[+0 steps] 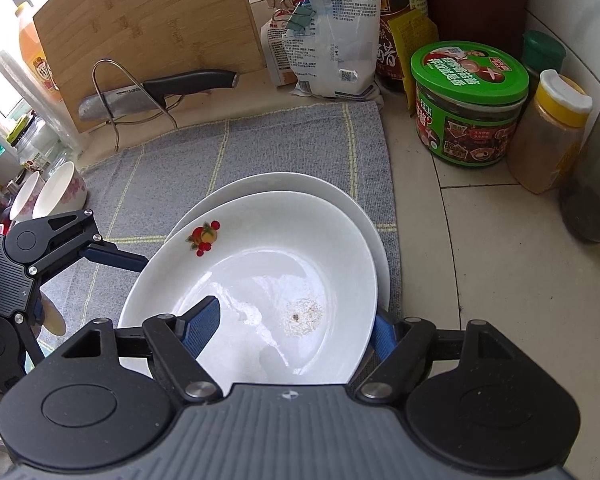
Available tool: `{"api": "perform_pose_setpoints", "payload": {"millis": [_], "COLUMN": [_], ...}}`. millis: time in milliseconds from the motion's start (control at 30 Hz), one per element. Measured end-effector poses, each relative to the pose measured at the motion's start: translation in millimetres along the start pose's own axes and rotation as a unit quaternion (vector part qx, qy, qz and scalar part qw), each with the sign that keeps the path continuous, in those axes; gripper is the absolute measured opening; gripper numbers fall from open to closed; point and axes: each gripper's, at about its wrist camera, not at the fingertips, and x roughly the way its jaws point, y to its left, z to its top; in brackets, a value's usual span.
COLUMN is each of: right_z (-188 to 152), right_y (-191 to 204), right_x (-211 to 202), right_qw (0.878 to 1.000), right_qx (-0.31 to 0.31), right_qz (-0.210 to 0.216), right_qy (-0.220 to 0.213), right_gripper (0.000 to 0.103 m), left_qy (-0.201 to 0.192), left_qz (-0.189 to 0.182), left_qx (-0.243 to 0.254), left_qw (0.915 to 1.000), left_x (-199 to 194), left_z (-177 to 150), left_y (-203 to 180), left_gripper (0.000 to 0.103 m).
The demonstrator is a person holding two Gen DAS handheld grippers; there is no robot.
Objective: Organize plates and bowls
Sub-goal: 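Lower the held plate onto the stack and open the right tool, then withdraw the right tool from the plate stack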
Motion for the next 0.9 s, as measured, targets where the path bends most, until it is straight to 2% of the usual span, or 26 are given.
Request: {"api": "perform_pose_setpoints", "payload": {"millis": [67,200,333,433,533,700,900], "right_z": [-1,-3,-5,-7,-10,-14,-31], "right_y": [1,4,9,15,16,25,42], "right_x": [-2,-3,-3,-3,-7,-16,-9], "right_qw": [1.0,1.0,1.0,0.999,0.998,0.995,0.988], "right_qx": [-0.003,-0.006,-0.012,-0.022,-0.028,-0.053,-0.094], "right_qz": [-0.003,-0.007,-0.01,-0.031,-0.047,-0.079,-0.122], "right_qy": [0.0,0.002,0.007,0.011,0.004,-0.02,-0.03], "right_gripper": [0.082,0.084,0.091,0.101,0.103,0.103,0.103], "left_qy": [-0.008,-0.016,-0.025,-0.035,-0.044,-0.064,-0.081], "left_qz": [0.004,0.005,0.014,0.025,0.037,0.058,0.103], "left_qx": [0.018,0.025,0.024,0.024,0.018,0.003,-0.012], "left_qw": [0.9998,0.9996,0.9993,0.9988,0.9982,0.9963,0.9913], "left_x": [-1,-2,-6,-11,-15,-20,-24], "left_z": [1,3,3,2,2,1,-4], "left_y": [-4,-7,-6,-5,-4,-4,-6], "left_gripper": [0.101,0.101,0.101,0.101,0.101,0.101,0.102]}}
